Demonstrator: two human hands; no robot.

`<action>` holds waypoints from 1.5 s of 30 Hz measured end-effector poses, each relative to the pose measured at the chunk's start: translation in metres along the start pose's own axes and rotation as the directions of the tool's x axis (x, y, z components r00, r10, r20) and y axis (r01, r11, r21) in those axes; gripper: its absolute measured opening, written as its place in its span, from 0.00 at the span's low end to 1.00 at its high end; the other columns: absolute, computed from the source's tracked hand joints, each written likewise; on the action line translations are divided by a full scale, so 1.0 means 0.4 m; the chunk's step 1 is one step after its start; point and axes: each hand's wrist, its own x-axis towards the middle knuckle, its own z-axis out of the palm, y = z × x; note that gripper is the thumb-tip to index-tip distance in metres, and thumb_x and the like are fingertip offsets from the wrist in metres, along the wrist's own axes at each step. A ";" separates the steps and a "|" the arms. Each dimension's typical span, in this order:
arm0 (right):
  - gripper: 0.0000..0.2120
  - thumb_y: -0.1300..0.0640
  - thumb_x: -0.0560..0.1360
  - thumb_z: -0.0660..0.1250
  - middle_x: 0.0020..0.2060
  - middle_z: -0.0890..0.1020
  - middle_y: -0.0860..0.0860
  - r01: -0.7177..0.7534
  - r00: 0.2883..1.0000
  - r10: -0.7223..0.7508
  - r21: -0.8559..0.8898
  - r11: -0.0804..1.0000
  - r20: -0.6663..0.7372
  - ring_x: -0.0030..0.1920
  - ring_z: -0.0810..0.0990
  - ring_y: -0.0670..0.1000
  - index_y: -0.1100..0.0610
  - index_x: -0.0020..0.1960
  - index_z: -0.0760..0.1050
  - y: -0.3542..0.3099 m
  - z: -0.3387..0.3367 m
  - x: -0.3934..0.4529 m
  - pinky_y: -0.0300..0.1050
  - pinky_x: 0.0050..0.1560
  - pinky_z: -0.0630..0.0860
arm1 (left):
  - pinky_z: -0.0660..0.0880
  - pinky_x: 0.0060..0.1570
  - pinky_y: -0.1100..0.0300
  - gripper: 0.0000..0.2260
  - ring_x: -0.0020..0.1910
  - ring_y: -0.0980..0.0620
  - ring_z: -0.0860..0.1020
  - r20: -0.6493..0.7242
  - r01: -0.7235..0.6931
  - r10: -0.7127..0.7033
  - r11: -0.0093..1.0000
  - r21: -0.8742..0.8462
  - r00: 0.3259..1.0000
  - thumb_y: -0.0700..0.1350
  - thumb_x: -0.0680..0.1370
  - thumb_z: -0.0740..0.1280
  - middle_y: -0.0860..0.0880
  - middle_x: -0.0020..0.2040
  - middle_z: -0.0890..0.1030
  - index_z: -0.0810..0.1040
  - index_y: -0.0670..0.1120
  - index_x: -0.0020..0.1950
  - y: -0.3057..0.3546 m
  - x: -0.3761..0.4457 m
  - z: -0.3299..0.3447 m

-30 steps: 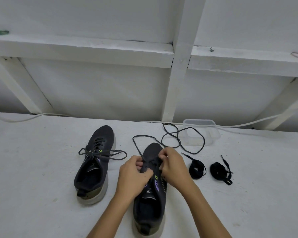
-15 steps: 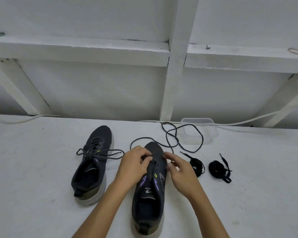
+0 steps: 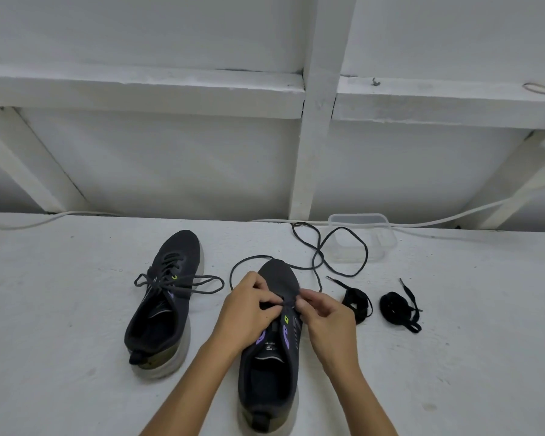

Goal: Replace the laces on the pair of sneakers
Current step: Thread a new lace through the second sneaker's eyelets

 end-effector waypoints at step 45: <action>0.34 0.49 0.80 0.67 0.55 0.84 0.38 0.087 0.983 -0.029 -0.320 0.944 0.183 0.61 0.79 0.38 0.42 0.81 0.56 0.000 0.001 -0.022 0.44 0.67 0.74 | 0.69 0.44 0.66 0.04 0.43 0.58 0.74 0.023 0.016 -0.017 0.999 0.028 1.000 0.46 0.76 0.72 0.57 0.50 0.72 0.86 0.51 0.49 0.007 0.013 -0.005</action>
